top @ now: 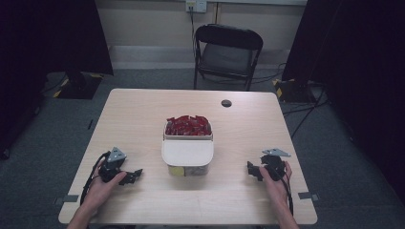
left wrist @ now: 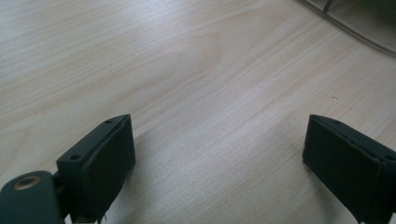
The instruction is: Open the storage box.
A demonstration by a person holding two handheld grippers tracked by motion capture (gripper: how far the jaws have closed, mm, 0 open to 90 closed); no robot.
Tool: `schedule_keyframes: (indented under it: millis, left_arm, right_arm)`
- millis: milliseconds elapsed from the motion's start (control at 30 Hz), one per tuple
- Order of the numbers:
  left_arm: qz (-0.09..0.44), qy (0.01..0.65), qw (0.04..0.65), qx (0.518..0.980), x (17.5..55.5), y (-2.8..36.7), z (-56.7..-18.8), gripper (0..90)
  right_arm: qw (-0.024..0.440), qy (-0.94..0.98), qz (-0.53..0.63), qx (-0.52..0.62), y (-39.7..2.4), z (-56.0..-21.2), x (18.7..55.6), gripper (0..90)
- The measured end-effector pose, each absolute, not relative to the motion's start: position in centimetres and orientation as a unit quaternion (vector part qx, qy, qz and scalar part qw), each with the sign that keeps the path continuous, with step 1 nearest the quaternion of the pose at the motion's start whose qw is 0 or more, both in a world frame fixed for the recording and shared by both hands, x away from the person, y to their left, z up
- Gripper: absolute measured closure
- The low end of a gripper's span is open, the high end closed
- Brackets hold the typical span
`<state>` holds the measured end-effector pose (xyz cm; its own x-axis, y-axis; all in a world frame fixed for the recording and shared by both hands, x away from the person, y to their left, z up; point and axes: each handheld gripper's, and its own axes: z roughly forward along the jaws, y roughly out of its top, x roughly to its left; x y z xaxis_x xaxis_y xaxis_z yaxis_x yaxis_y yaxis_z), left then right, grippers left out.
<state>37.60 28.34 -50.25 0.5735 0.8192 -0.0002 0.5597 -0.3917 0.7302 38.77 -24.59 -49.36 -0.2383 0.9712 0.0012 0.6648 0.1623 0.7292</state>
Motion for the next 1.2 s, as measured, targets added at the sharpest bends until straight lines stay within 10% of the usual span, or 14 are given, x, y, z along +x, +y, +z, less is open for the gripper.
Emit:
schedule_keyframes:
  millis: [1200]
  left_arm:
    - [0.184,0.422,0.351,0.815,37.7,28.4,-50.2,8.2]
  right_arm:
    - [0.186,0.783,0.404,0.434,-17.2,-44.6,35.7,14.2]
